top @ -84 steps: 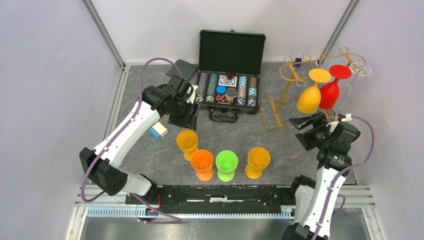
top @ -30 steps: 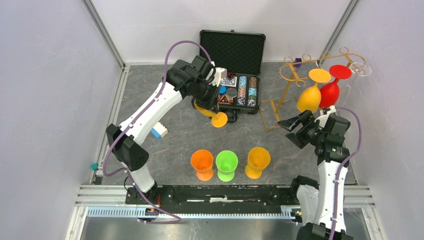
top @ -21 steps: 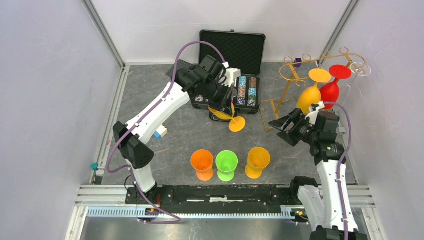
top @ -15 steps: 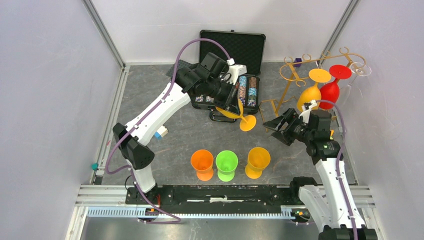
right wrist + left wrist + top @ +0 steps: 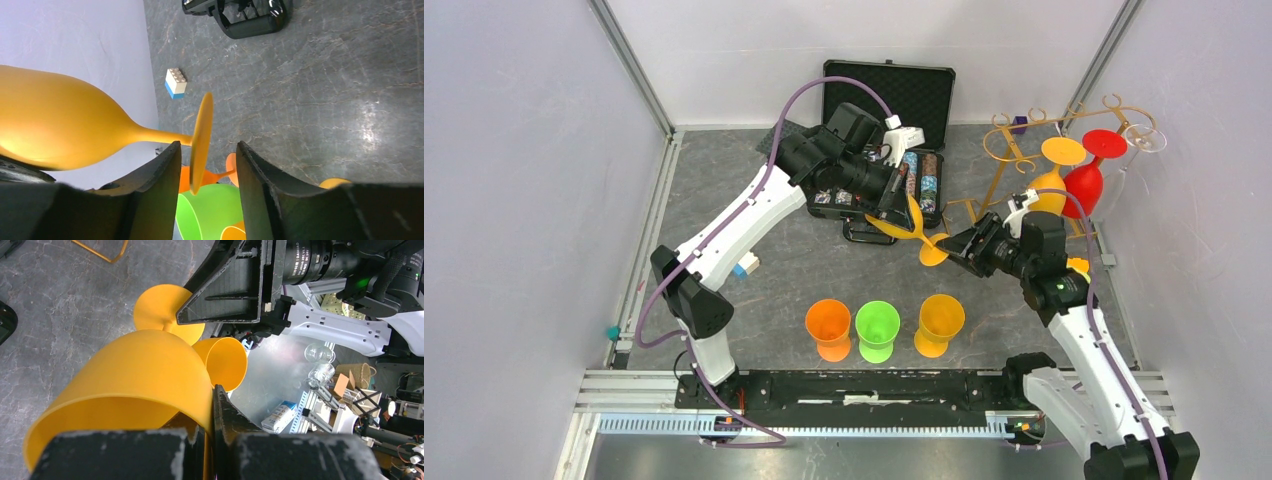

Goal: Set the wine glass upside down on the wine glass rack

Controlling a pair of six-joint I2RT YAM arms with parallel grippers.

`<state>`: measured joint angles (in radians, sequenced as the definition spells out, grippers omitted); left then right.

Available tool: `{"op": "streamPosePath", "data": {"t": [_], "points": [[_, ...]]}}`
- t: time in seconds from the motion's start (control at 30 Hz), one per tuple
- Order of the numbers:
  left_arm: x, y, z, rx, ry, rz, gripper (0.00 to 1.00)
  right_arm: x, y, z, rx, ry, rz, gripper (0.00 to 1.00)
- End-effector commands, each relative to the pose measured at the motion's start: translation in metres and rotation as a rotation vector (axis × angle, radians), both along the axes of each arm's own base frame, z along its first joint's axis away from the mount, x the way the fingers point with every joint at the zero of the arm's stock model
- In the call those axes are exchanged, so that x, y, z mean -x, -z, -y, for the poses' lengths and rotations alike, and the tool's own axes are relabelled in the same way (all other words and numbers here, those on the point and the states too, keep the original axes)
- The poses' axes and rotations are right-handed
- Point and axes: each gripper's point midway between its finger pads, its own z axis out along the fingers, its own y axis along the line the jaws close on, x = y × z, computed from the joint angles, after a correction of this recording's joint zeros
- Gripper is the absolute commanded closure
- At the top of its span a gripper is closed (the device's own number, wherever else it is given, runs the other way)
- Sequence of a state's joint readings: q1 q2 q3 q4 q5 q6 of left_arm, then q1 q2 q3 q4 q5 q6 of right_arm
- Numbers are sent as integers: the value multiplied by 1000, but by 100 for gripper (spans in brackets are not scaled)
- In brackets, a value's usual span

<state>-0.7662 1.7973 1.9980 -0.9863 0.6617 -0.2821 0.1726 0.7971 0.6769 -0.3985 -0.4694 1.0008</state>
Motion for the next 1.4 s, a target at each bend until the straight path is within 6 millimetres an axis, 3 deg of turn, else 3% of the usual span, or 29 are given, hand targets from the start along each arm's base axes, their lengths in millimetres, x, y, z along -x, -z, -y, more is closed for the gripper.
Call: {"op": "streamPosePath", "data": {"t": [0.0, 0.07, 0.17, 0.23, 0.47, 0.57, 0.7, 0.87, 1.03, 1.17, 1.37], "points": [[6, -26, 8, 94, 32, 23, 96, -13, -21, -7, -33, 8, 75, 54], [5, -26, 8, 91, 29, 24, 95, -13, -22, -11, -32, -4, 77, 62], [4, -24, 9, 87, 27, 27, 92, -14, -26, -14, -29, -15, 87, 88], [2, -22, 8, 79, 20, 34, 84, -14, -29, -13, -22, -13, 93, 100], [-8, -17, -1, 37, -28, 113, 39, -12, -35, 2, 85, 25, 116, 100], [-15, -17, -7, 12, -63, 163, 27, -9, -34, 9, 134, 30, 123, 100], [-26, -9, -19, -44, -123, 223, 19, -3, -33, 24, 266, 27, 132, 100], [-42, -6, -39, -116, -215, 315, 1, -2, -57, 52, 473, 39, 214, 100], [-61, -12, -60, -161, -330, 412, 0, 0, -76, 71, 580, 84, 330, 100], [-75, -20, -74, -180, -432, 460, 0, 3, -88, 74, 611, 78, 436, 100], [-86, -20, -81, -173, -499, 425, 0, 14, -110, 84, 677, 96, 577, 100]]}}
